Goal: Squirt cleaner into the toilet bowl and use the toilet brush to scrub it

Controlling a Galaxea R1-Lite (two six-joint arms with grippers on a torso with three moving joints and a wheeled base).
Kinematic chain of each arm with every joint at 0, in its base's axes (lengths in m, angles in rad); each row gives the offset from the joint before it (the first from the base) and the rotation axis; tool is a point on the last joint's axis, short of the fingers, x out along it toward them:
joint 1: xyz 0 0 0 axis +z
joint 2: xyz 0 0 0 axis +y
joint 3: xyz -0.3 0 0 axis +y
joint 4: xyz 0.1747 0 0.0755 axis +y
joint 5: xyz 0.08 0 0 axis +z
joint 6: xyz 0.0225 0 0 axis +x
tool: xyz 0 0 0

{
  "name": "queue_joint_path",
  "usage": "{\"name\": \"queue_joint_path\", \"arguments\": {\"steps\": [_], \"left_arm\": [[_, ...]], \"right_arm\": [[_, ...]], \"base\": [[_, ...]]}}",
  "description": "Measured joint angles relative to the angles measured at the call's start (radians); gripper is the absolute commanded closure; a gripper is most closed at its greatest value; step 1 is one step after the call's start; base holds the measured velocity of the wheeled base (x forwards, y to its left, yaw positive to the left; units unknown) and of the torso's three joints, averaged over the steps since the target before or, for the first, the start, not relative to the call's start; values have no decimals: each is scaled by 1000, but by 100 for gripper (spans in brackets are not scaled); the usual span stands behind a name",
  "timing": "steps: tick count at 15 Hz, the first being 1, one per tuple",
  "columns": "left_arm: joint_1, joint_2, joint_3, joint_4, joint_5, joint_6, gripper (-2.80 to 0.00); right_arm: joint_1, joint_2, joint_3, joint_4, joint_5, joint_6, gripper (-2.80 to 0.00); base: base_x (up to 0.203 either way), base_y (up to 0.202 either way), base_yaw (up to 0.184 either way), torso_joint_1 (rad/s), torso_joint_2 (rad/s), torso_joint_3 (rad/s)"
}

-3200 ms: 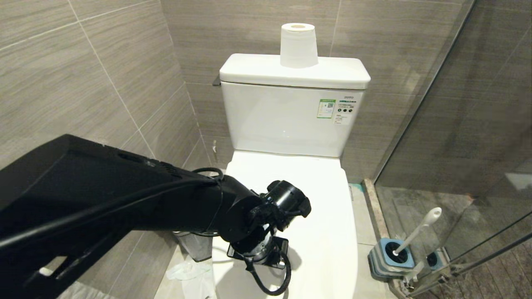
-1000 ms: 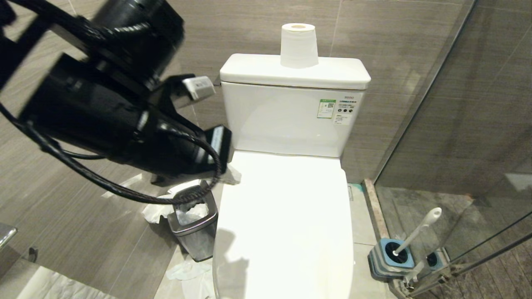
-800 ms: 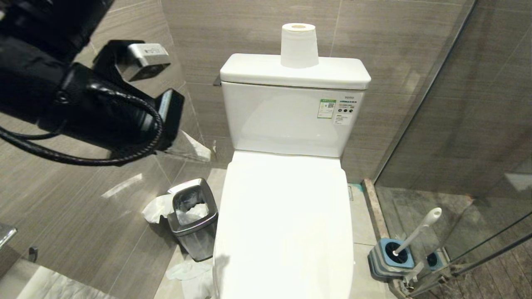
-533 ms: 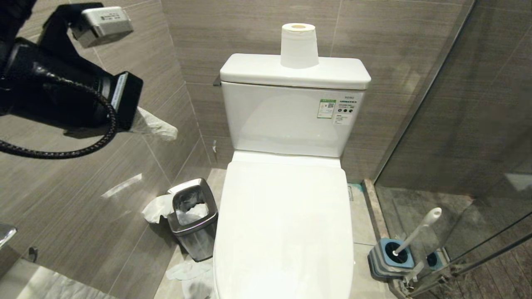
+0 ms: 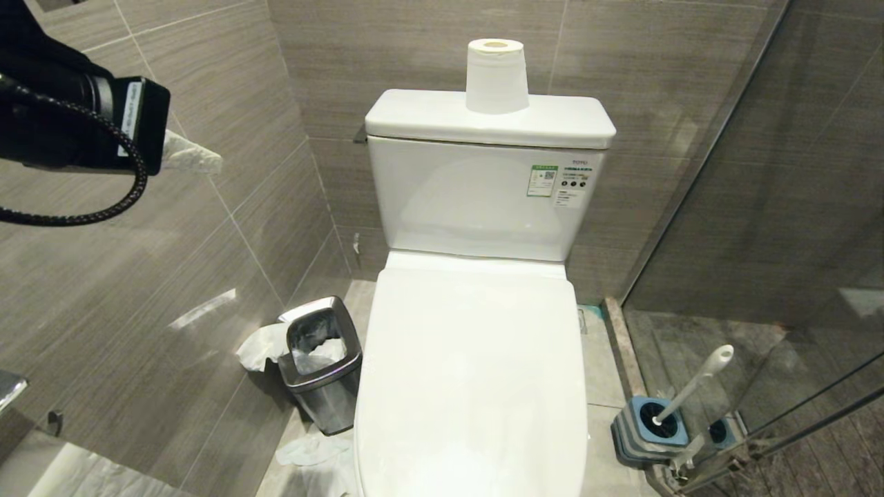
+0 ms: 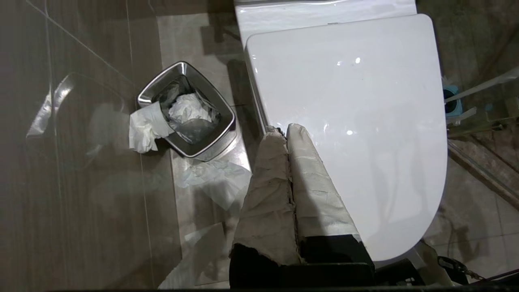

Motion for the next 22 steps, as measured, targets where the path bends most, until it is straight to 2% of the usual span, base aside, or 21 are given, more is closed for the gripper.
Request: {"name": "queue_joint_path", "arguments": {"steps": [5,9,11,15,17,19,22], "left_arm": [[17,-21,-9,-99,25,19,0],[102,-82,-9,-84,-69,78,0],[131,-127,-7,-65,-78,84,0],[242,-237,3,-12,-99,86,0],[339,-309,28,7,-153,86,0],[420,-397,83,16,-209,86,0],[480,-538,179,19,-229,88,0]], "right_arm": [[0,0,0,0,0,-1,0],[0,0,0,0,0,0,0],[0,0,0,0,0,-1,0],[0,0,0,0,0,0,0],[0,0,0,0,0,0,0],[0,0,0,0,0,0,0],[0,0,0,0,0,0,0]], "base": [[0,0,0,0,0,0],[0,0,0,0,0,0],[0,0,0,0,0,0],[0,0,0,0,0,0],[0,0,0,0,0,0],[0,0,0,0,0,0],[0,0,0,0,0,0]]}}
